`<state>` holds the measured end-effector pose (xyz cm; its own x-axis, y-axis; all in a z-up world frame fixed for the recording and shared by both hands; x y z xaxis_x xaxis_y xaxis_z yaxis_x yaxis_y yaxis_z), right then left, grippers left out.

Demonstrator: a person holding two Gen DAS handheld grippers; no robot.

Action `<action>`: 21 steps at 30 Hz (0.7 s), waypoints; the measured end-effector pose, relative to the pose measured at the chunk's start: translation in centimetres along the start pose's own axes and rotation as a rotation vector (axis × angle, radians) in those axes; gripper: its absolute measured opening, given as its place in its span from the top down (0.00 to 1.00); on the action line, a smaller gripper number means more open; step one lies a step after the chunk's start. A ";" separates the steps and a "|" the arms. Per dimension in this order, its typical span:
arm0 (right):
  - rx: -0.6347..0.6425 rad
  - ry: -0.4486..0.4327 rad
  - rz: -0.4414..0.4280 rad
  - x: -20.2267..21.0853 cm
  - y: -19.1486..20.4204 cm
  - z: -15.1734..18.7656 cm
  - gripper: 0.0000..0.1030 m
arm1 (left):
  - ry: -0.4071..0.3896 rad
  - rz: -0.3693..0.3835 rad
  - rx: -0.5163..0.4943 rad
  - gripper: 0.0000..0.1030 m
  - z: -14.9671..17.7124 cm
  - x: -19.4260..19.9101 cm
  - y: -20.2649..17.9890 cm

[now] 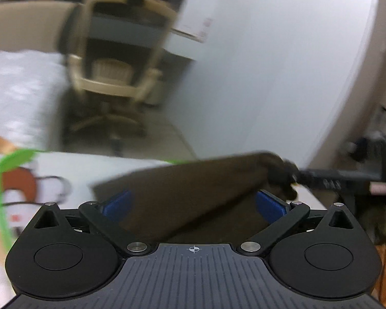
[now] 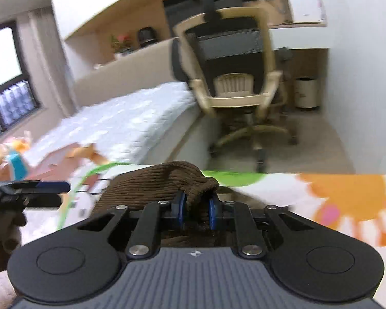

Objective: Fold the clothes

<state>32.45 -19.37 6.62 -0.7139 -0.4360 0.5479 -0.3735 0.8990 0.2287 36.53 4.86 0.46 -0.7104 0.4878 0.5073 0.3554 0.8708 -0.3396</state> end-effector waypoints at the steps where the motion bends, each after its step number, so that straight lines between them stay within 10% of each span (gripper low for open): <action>1: 0.014 0.048 0.042 -0.5 -0.7 0.5 0.72 | 0.022 -0.024 0.008 0.00 0.3 -1.0 0.5; 6: 0.105 0.105 0.257 -0.7 -2.8 3.4 0.59 | 0.131 -0.144 0.049 0.00 1.7 -6.2 2.8; 13: 0.148 0.067 -0.075 1.2 2.4 5.1 0.58 | 0.195 -0.218 0.062 0.00 2.9 -8.9 4.5; 18: 0.164 0.126 0.025 -1.5 1.5 8.6 0.59 | 0.210 -0.255 0.051 0.00 3.3 -7.9 4.7; 21: 0.207 0.066 0.062 1.2 1.3 8.4 0.34 | 0.222 -0.281 0.039 0.00 4.4 -5.4 4.7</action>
<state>26.10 -19.06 0.84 -0.7016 -0.3704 0.6087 -0.4487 0.8933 0.0264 39.35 6.03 -7.30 -0.6265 0.2349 0.7431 0.1384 0.9719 -0.1905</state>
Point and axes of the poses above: each gripper's, at about its wrist camera, not at the fingertips, and x roughly against the way its jaws point, y to its left, z to its underside, the point moved 7 cm from there along -x, roughly the way its jaws point, and after that the axes turned 1 degree about -z, right-handed, at the moved point
